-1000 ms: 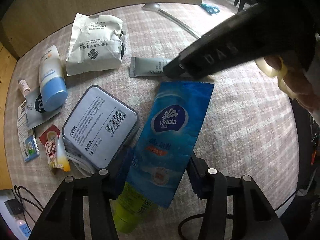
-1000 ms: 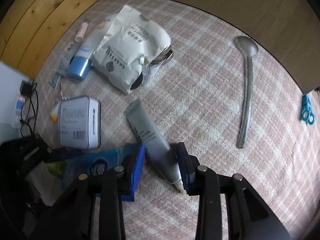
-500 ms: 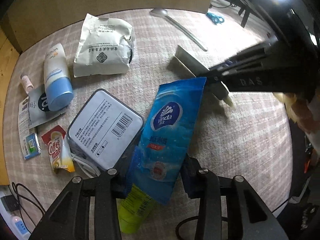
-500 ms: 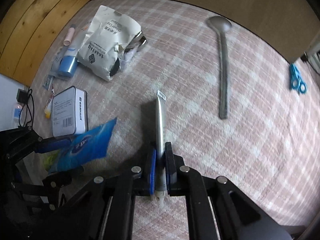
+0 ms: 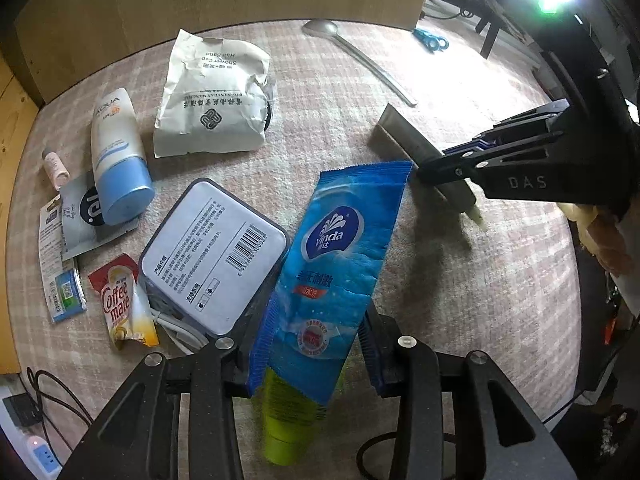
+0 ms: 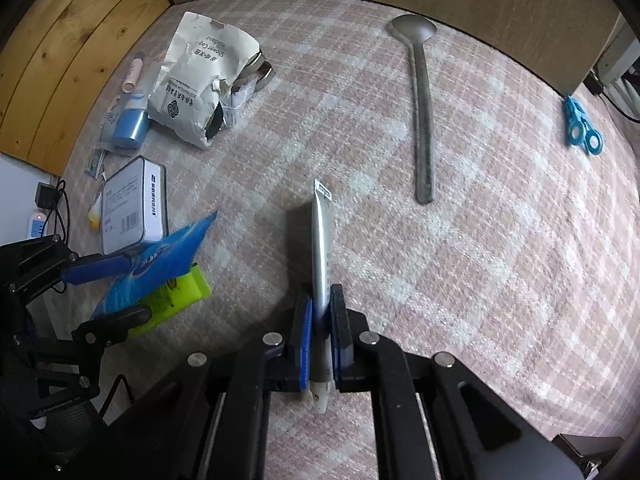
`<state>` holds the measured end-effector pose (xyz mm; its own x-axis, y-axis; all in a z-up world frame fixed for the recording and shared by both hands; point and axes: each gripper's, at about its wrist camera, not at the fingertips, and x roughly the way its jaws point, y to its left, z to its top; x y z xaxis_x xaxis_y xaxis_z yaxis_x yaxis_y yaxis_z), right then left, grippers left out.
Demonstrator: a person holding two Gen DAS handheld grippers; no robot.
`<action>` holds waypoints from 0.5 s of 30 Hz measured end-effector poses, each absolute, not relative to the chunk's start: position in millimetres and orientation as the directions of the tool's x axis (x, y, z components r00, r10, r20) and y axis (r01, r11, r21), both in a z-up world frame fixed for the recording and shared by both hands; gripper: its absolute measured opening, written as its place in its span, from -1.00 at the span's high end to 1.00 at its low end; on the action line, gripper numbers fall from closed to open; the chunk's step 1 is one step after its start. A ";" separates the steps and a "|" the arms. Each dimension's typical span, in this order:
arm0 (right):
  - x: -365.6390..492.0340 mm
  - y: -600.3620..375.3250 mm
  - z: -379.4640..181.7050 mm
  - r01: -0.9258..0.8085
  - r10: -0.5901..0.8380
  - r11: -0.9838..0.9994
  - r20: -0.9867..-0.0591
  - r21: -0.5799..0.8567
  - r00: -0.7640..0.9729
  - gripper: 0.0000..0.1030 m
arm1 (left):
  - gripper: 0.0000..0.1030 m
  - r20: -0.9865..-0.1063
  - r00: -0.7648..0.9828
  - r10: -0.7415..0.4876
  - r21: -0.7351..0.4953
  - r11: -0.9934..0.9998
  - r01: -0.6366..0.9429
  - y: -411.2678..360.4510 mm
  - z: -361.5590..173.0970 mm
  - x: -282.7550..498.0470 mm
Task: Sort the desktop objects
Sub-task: 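Grasp the grey tube with the right tool while the left tool holds the wipes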
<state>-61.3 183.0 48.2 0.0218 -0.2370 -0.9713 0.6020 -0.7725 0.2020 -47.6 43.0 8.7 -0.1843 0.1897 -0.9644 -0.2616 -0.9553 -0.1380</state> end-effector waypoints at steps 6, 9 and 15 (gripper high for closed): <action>-62.9 216.1 47.5 0.587 -0.241 -0.785 -0.971 0.198 0.005 0.85 | 0.62 -0.973 -0.183 0.143 -0.101 -0.970 -0.220 42.9 1.6 -56.1; -54.9 228.8 47.6 0.575 -0.247 -0.792 -0.969 0.202 0.000 0.85 | 0.82 -0.971 -0.192 0.139 -0.099 -0.974 -0.203 43.2 0.9 -59.4; -44.4 260.6 57.7 0.528 -0.277 -0.817 -0.961 0.230 -0.011 0.85 | 0.94 -0.962 -0.241 0.130 -0.079 -0.974 -0.211 55.3 12.1 -55.7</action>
